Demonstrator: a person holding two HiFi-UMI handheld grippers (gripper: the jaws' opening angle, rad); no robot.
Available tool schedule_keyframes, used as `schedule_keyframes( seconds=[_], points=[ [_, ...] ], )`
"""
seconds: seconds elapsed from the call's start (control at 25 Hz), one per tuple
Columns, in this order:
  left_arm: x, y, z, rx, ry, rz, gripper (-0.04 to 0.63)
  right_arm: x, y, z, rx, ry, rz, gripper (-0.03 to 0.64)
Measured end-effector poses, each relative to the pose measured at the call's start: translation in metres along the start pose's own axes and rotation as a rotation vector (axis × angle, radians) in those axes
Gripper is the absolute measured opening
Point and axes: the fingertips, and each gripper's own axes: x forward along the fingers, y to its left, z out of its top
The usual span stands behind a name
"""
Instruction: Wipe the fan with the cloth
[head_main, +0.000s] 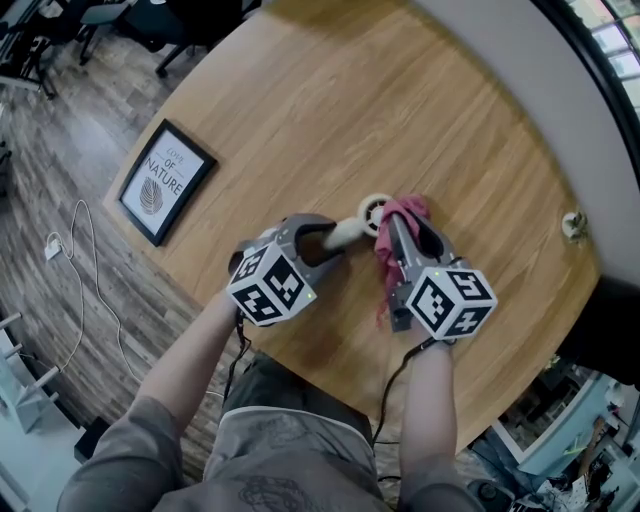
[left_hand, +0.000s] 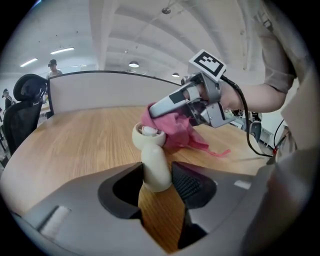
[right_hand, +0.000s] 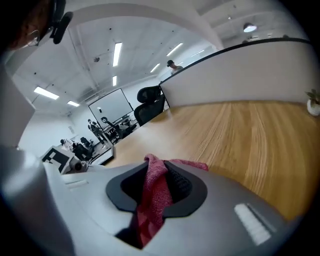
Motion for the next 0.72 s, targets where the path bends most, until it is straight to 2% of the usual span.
schedule_keyframes(
  seconds=[0.12,0.2,0.28,0.48,0.72],
  points=[
    [0.000,0.000,0.000,-0.003,0.001,-0.001,0.181,0.007,0.003,0.006,-0.056,-0.014,-0.076,0.071],
    [0.000,0.000,0.000,-0.006,0.000,-0.001,0.181,0.016,0.017,0.002,-0.117,0.008,-0.088,0.071],
    [0.000,0.000,-0.001,-0.004,-0.002,0.005,0.181,0.023,0.037,-0.008,-0.177,0.065,-0.053,0.071],
    [0.000,0.000,0.000,-0.011,0.004,-0.003,0.181,0.023,0.085,-0.057,-0.252,0.263,0.109,0.071],
    [0.000,-0.003,-0.002,0.003,0.011,-0.025,0.184,0.019,0.084,-0.064,-0.279,0.327,0.151,0.071]
  ],
)
